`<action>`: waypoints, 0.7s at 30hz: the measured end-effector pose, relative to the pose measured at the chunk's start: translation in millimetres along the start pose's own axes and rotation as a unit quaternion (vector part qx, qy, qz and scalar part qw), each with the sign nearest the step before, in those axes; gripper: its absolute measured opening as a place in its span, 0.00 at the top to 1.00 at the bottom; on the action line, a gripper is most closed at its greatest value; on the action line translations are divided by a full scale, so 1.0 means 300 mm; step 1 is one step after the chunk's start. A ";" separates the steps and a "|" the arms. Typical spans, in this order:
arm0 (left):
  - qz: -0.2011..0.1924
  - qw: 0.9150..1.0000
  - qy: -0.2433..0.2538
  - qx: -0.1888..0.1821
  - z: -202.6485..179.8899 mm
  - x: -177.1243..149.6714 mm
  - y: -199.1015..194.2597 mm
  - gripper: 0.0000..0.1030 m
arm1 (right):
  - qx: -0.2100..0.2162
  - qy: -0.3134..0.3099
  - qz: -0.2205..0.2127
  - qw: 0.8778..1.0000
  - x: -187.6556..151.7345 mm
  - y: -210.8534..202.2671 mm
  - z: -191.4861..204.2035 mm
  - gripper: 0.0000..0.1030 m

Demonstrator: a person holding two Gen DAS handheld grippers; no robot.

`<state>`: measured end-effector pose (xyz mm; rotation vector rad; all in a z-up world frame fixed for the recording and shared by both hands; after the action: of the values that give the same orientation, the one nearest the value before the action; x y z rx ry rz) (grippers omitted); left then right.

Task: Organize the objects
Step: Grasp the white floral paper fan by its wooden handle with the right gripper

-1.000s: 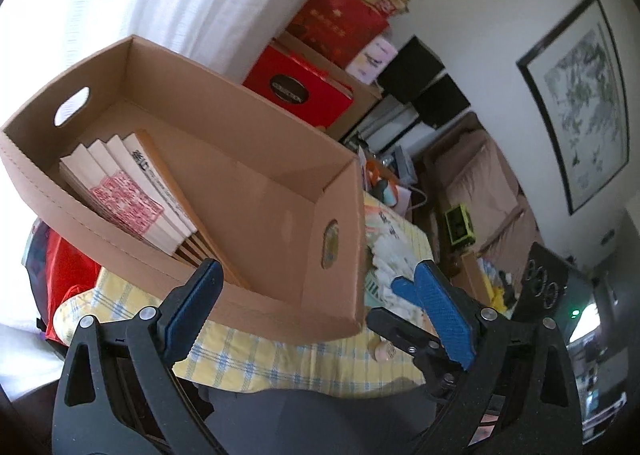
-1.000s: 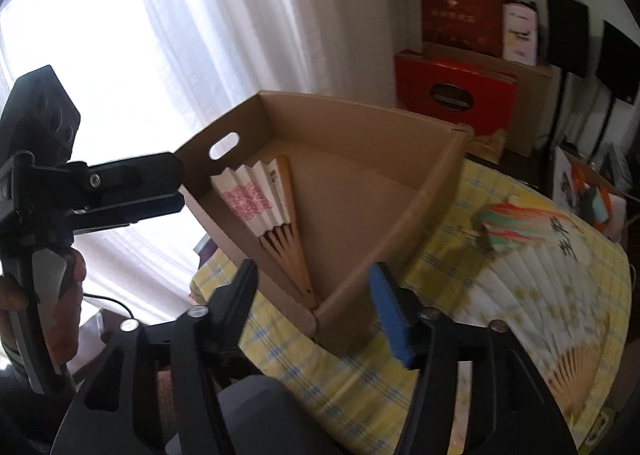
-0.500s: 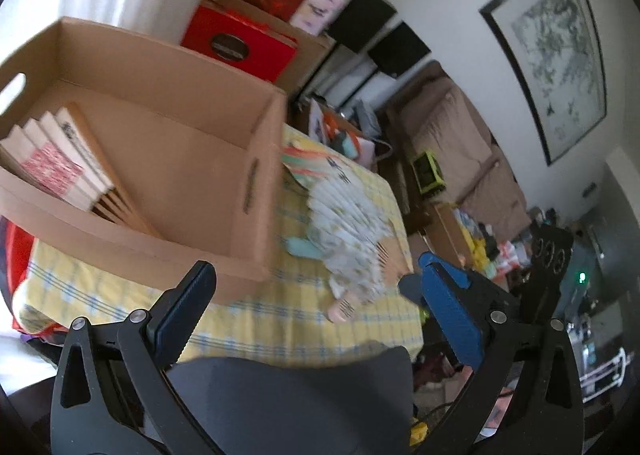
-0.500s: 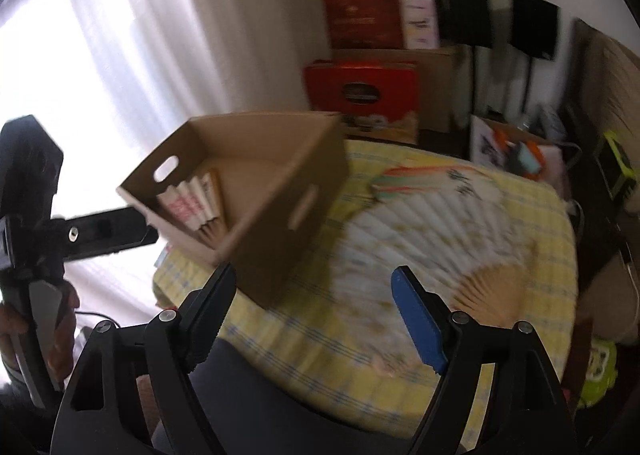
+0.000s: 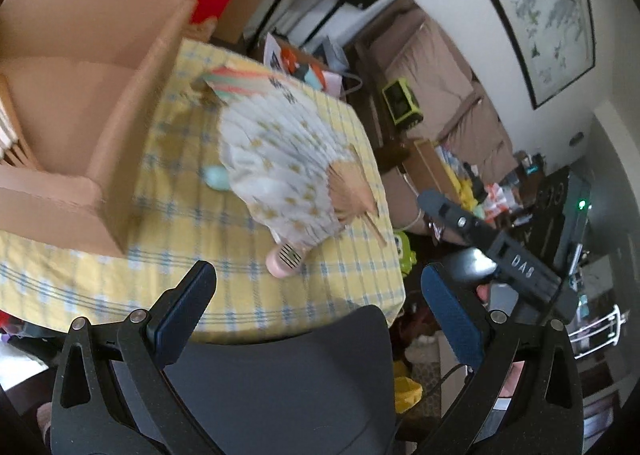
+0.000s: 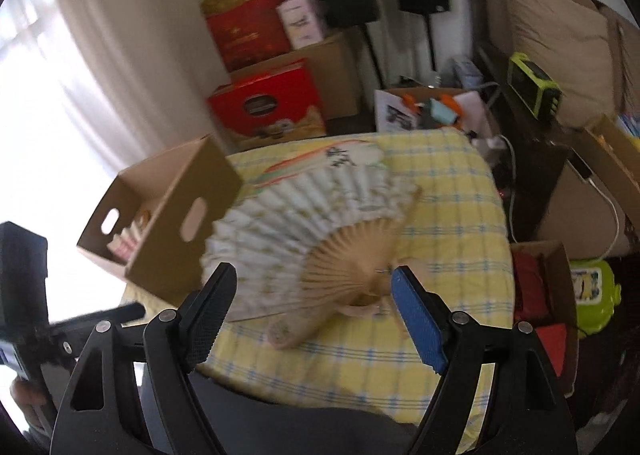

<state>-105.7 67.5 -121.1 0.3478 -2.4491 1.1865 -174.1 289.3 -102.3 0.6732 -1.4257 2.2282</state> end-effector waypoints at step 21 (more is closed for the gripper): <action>-0.013 0.997 -0.064 0.030 0.014 0.011 0.210 0.06 | 0.012 0.109 0.017 0.994 0.054 0.161 -0.251 0.54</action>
<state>-133.9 102.6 -165.6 0.4861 -2.5121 1.2639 -227.9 340.4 -154.6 0.4014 -1.3122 2.2689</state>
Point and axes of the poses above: each gripper's, at about its wrist camera, not at the fingertips, and y roughly the way its jaws point, z to its left, x to its top, the point moved 5 cm from there along y, roughly the way its jaws point, and after that the axes turned 6 degrees about y, right-handed, at the moved point
